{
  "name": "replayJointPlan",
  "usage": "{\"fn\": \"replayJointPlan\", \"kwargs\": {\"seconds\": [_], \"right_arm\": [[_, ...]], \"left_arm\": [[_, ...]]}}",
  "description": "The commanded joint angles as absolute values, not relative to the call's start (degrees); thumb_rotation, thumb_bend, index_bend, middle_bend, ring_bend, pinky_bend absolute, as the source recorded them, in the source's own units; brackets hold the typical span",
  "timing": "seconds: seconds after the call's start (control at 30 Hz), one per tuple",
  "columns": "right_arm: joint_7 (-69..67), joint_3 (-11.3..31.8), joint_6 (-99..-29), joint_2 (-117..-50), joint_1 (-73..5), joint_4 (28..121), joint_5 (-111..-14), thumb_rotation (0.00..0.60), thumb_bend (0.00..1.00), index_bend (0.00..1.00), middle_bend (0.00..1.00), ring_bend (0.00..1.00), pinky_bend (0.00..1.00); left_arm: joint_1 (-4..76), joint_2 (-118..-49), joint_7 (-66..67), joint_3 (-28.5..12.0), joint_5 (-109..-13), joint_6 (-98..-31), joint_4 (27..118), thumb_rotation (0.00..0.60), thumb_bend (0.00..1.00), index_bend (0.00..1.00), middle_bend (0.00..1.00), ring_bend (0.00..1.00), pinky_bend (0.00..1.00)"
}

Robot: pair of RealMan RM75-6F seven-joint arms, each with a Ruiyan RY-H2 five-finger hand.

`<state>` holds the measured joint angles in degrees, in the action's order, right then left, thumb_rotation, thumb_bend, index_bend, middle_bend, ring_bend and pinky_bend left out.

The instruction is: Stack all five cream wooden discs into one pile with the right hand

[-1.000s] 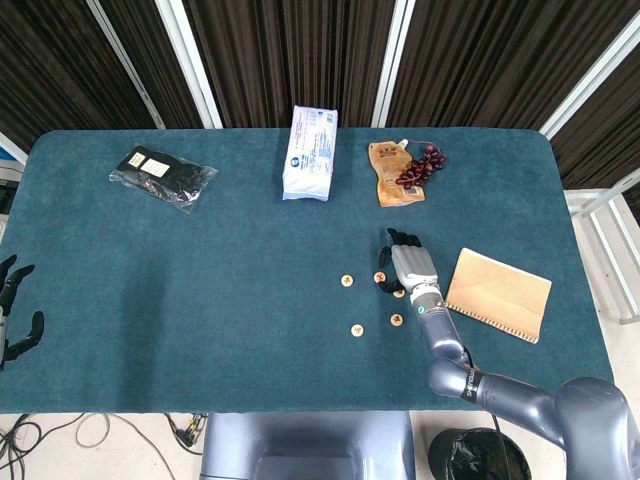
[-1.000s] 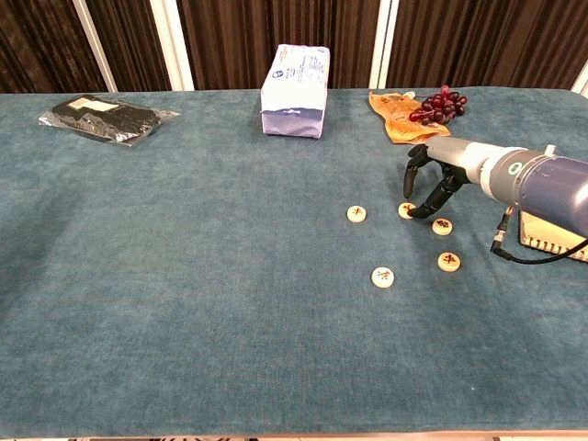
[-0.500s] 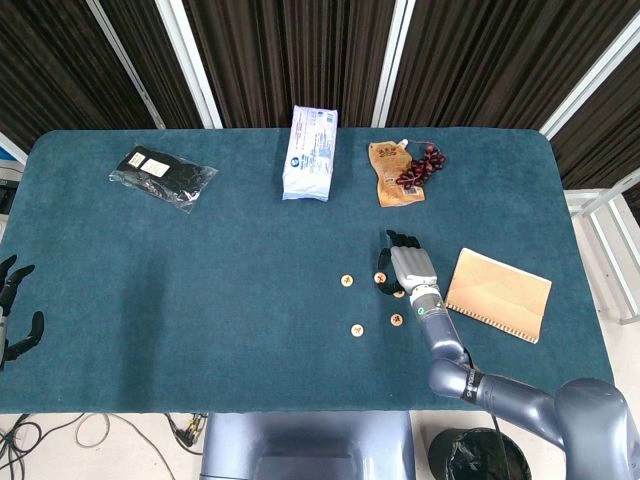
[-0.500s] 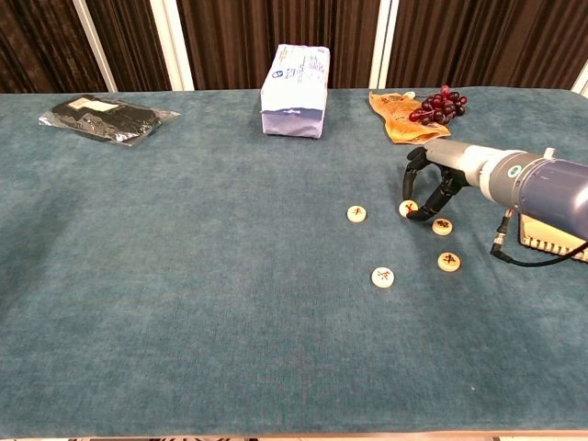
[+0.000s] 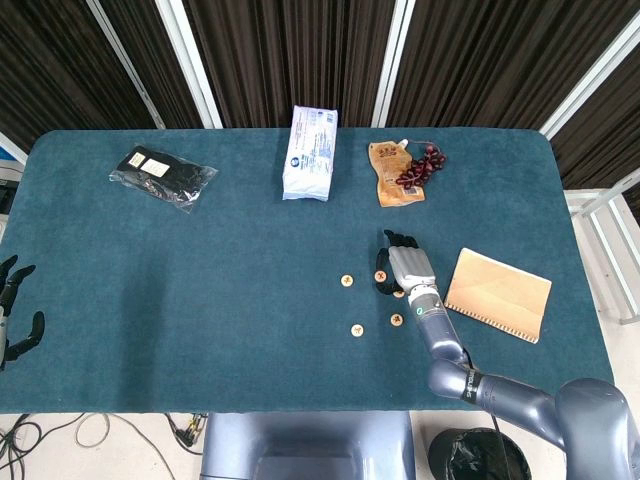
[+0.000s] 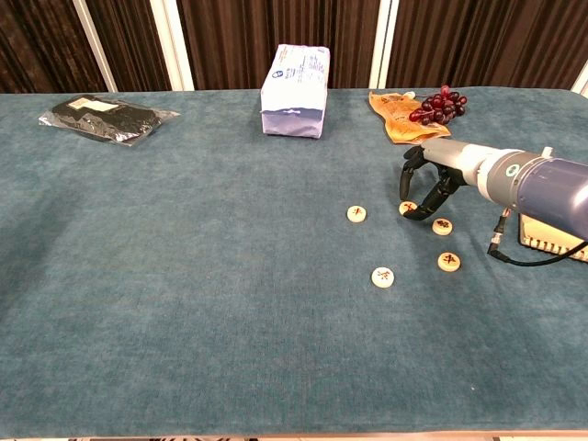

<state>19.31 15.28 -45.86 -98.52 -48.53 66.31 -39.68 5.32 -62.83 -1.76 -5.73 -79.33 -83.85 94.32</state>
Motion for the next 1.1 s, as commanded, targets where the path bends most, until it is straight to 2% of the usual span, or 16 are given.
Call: {"fn": "replayJointPlan", "kwargs": {"seconds": [0.03,0.73,1.1], "right_arm": [[19.45,15.19,-45.72,-98.57,-48.55,66.26,-39.55,0.6,0.35,0.5,0.0,0.0,0.0],[20.01,15.29,-44.72,-99.36,-48.9,64.12,-38.37,0.6,0.36,0.52,0.0,0.0,0.0],[20.07,15.44,-44.34,-99.59,-49.15,63.6,-38.29,0.6,0.4,0.55,0.0,0.0,0.0]], "left_arm": [[5.32,-62.85,-1.73,-5.74,-79.34,-83.89,94.32,0.6,0.47,0.15,0.0,0.0,0.0],[5.31,-62.86,-1.57,-5.72,-79.33,-83.87,94.43,0.6,0.47,0.15,0.0,0.0,0.0],[5.29,-62.85,-1.52,-5.61,-79.58,-83.95,94.57,0.6,0.47,0.15,0.0,0.0,0.0]]}}
